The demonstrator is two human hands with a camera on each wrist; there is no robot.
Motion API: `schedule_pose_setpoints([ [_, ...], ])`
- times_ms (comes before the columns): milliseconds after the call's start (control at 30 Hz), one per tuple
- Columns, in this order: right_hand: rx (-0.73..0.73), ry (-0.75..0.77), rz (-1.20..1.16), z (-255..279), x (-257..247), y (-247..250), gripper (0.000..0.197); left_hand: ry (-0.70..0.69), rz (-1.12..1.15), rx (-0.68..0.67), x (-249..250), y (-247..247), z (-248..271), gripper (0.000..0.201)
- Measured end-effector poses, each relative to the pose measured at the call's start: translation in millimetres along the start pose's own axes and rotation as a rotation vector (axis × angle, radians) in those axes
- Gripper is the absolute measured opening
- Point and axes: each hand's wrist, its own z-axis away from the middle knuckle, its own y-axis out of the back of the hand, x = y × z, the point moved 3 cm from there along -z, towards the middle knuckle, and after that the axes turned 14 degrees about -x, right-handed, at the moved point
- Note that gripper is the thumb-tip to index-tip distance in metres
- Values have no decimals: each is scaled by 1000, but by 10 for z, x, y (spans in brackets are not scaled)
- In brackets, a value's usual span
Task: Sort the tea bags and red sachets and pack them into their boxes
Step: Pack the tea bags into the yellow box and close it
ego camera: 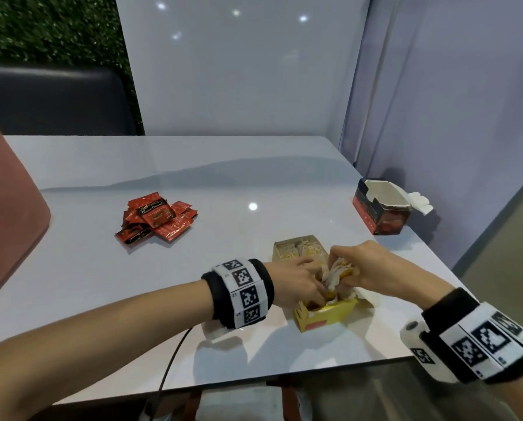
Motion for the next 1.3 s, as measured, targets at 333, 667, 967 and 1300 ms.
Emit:
schedule_pose_setpoints([
  [333,-77,-25,237,40,-139,-158,37,127,-258,-67,92,-139,-28,41],
  [667,-202,23,290,-113,-137,-218,37,250,-206,-78,88,-109,-53,35],
  [967,-173,-33,351,-236,-103,-312,30,158,17,-102,53,-79,55,45],
  [1300,-26,-15,109,-88,8,-128,30,273,867,565,-259,-185,333,31],
])
